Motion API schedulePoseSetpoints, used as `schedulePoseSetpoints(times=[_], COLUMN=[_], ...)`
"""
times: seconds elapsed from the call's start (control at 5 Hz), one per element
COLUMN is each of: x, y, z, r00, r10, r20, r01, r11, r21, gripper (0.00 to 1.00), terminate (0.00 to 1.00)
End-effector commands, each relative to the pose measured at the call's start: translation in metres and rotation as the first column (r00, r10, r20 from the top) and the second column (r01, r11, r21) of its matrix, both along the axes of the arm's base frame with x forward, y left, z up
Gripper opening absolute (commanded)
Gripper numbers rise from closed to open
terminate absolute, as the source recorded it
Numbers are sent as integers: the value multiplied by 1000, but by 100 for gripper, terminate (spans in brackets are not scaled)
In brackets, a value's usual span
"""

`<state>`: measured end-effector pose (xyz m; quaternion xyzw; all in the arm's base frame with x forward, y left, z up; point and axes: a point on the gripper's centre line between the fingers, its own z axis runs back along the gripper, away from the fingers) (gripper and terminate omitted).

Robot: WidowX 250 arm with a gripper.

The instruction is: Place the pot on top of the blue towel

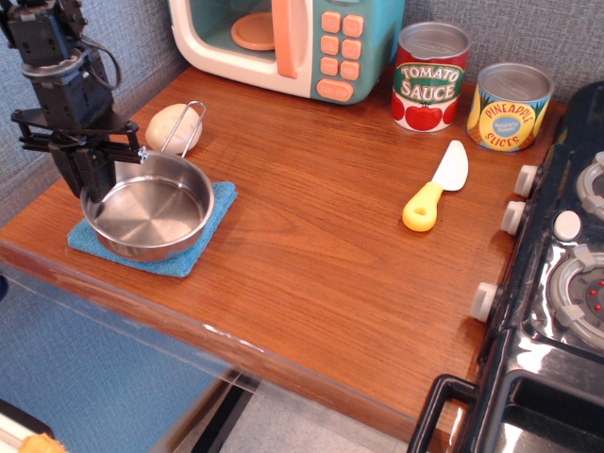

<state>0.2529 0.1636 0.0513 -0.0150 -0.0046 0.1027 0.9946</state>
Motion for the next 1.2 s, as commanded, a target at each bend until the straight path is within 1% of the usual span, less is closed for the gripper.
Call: schedulePoseSetpoints(times=[0.0, 0.2, 0.4, 0.6, 0.8, 1.0], x=[0, 0, 1, 7, 10, 16], y=[3, 3, 0, -23, -59, -85], z=[12, 12, 18, 46, 73, 78], r00=[1000, 1000, 999, 986, 946, 926], r10=[2, 8, -13, -95, -250, -306], r20=[25, 30, 52, 136, 206, 219], r01=[-3, -9, 9, 82, 227, 280], r11=[999, 999, 998, 992, 965, 949], r21=[43, 48, 63, 94, 128, 144], gripper=[100, 100, 100, 100, 100, 100], terminate=[0, 0, 0, 0, 0, 0])
